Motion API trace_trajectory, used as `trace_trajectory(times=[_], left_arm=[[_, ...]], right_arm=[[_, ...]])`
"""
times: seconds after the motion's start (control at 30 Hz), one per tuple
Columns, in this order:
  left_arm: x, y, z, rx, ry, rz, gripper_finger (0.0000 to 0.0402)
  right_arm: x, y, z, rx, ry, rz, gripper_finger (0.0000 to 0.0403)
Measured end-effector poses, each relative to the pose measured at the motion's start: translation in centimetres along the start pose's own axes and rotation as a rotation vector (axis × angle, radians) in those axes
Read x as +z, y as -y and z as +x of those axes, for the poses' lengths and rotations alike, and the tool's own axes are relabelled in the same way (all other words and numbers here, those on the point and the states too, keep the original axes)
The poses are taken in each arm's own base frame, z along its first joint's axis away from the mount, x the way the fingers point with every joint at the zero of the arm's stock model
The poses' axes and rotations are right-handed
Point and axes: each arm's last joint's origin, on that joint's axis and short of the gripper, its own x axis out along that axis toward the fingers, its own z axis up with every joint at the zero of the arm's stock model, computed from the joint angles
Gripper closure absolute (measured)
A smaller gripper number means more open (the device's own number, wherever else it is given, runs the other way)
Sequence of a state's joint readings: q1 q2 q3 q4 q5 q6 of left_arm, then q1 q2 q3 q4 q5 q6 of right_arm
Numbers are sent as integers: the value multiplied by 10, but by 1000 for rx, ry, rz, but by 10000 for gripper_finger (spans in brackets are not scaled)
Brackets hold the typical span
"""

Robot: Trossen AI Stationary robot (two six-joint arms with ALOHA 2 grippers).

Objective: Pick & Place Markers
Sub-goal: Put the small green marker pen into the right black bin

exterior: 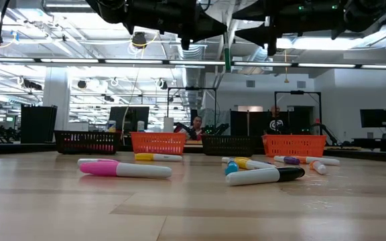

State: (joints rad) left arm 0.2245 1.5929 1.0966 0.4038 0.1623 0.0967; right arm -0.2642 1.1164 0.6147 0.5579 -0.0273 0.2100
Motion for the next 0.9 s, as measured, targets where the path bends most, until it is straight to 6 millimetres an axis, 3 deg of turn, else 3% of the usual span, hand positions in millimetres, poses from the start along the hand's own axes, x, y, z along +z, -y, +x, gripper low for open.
trace_trajectory(times=[0.17, 0.47, 0.9], left_arm=[[0, 0, 0, -3, 1, 0, 362], [0, 0, 0, -4, 0, -5, 361], [0, 6, 1, -18, -1, -9, 363]], right_arm=[[5, -1, 2, 6, 9, 1, 161], [9, -4, 26, 64, -92, -13, 161], [17, 0, 28, 48, -76, -30, 178]])
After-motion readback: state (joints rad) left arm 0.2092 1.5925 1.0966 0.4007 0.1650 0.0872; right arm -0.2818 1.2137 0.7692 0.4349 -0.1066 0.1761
